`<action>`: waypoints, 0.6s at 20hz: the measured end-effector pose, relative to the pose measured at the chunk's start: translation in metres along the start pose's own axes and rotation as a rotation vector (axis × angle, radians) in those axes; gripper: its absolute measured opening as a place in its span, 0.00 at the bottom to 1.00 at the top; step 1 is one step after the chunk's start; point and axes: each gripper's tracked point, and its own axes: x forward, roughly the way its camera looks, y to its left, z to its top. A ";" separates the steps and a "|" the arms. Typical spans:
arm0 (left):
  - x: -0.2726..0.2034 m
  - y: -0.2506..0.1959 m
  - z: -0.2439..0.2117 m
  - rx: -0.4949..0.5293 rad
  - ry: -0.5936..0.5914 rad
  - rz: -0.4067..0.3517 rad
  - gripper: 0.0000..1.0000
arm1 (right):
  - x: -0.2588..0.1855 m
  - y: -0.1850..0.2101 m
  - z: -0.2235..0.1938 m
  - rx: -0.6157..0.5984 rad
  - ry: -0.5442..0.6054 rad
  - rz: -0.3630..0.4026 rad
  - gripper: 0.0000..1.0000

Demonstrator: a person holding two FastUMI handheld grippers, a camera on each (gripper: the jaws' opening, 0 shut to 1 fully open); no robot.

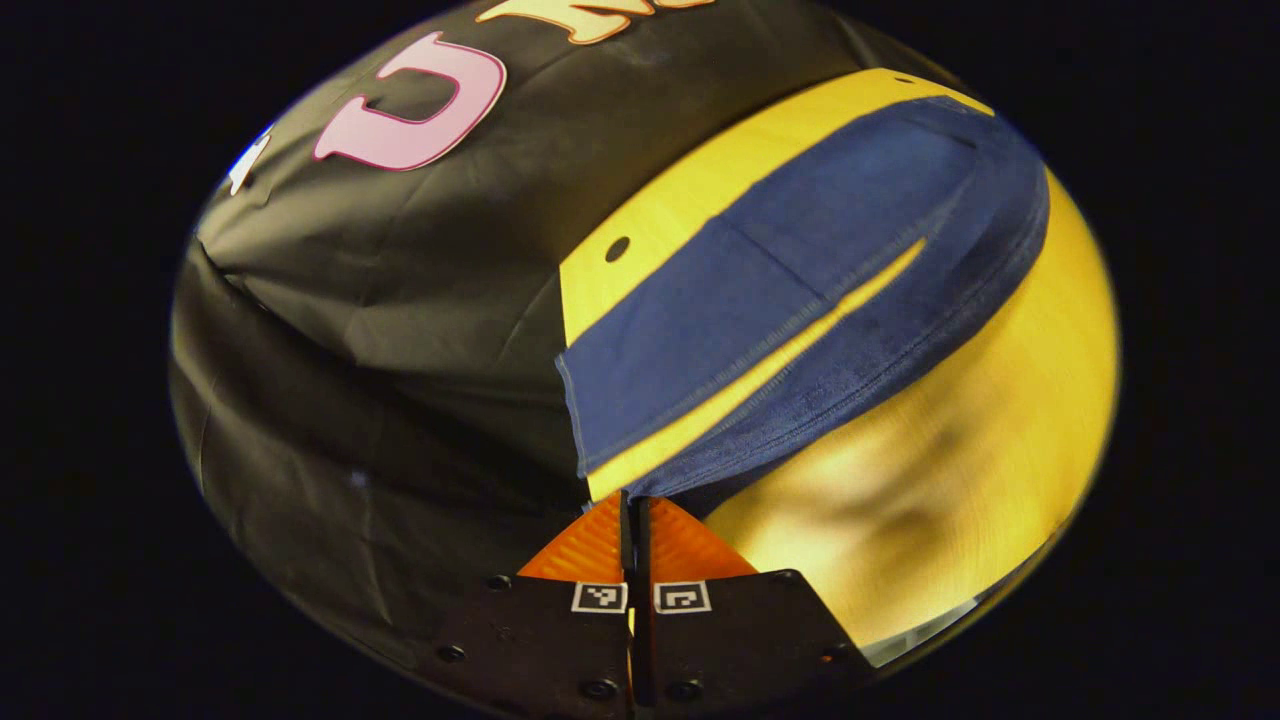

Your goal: Grasp the waist and the cuffs of the jeans and fold them to make the two legs overlap; first hold the waist and fold one-third of the jeans toward the cuffs, then hold the cuffs and fold the remaining one-third in the same direction to finish folding.

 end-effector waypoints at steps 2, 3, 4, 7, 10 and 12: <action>0.028 0.022 0.026 -0.042 -0.028 -0.012 0.00 | 0.023 -0.004 0.021 0.059 -0.007 -0.047 0.02; 0.044 0.027 0.037 -0.054 -0.044 -0.015 0.00 | 0.036 -0.004 0.028 0.090 -0.001 -0.069 0.02; 0.055 0.029 0.049 -0.059 -0.056 -0.019 0.00 | 0.048 -0.003 0.034 0.120 0.004 -0.090 0.02; 0.092 0.038 0.077 -0.075 -0.092 -0.044 0.00 | 0.091 0.001 0.042 0.206 0.028 -0.129 0.02; 0.139 0.033 0.101 -0.203 -0.091 -0.130 0.00 | 0.134 0.011 0.041 0.248 0.077 -0.131 0.02; 0.168 0.025 0.107 -0.258 -0.066 -0.195 0.00 | 0.158 0.023 0.035 0.231 0.116 -0.109 0.02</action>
